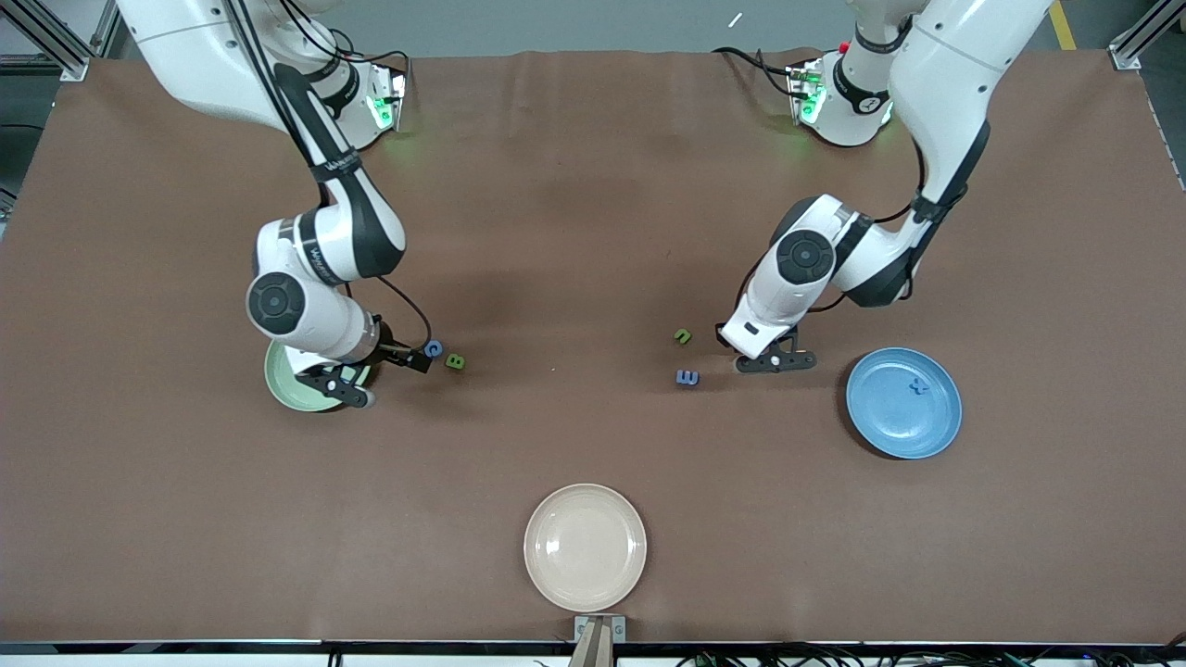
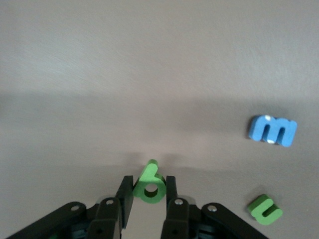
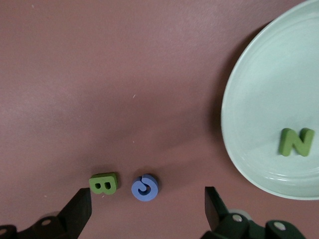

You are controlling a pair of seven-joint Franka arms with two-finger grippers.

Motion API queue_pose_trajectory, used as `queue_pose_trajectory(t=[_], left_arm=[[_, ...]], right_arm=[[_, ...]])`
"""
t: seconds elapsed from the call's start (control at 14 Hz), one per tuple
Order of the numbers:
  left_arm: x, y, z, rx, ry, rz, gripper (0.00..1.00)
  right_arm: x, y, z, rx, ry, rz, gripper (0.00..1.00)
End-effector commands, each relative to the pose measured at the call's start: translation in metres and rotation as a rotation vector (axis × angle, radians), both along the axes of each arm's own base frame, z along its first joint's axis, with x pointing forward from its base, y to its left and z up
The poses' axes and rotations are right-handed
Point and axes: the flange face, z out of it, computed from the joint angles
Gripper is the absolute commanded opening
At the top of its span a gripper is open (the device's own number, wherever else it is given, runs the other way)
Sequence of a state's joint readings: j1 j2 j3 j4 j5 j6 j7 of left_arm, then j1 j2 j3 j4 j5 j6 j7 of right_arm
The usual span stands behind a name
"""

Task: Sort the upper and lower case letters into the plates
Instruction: 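Grasp the blue C with the right gripper while the left gripper drops the b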

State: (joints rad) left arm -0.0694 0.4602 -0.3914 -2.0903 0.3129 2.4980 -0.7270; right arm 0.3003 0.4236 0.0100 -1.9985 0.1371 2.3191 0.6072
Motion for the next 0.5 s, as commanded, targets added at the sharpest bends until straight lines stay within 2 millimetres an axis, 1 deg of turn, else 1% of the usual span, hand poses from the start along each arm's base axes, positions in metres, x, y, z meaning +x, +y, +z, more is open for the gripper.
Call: queue_pose_trajectory(t=[0.0,0.07,0.14,0.21,0.29,0.36,0.43], left_arm=[[0.014,0.035,0.029,0.025,-0.025,-0.035,0.24],[0.021,0.051,0.034,0.024,-0.031,-0.05,0.24],[0.029,0.074,0.036,0.021,-0.032,-0.063,0.24],[0.036,0.093,0.038,0.019,-0.032,-0.078,0.24],[0.043,0.116,0.04,0.018,-0.034,-0.085,0.24],[0.049,0.137,0.041,0.019,-0.036,-0.089,0.24],[0.054,0.156,0.04,0.019,-0.033,-0.1,0.24]], right_arm=[[-0.021,0.008,-0.022,-0.006,-0.002,0.003,1.0],[-0.025,0.007,-0.027,-0.006,-0.014,0.003,0.99],[-0.029,0.005,-0.035,-0.006,-0.028,0.0,0.99],[-0.034,0.004,-0.046,-0.008,-0.038,-0.001,0.94],[-0.037,0.002,-0.057,-0.01,-0.05,-0.002,0.9],[-0.039,0.002,-0.064,-0.01,-0.056,-0.004,0.9],[-0.041,0.008,-0.066,-0.01,-0.058,0.006,0.89]])
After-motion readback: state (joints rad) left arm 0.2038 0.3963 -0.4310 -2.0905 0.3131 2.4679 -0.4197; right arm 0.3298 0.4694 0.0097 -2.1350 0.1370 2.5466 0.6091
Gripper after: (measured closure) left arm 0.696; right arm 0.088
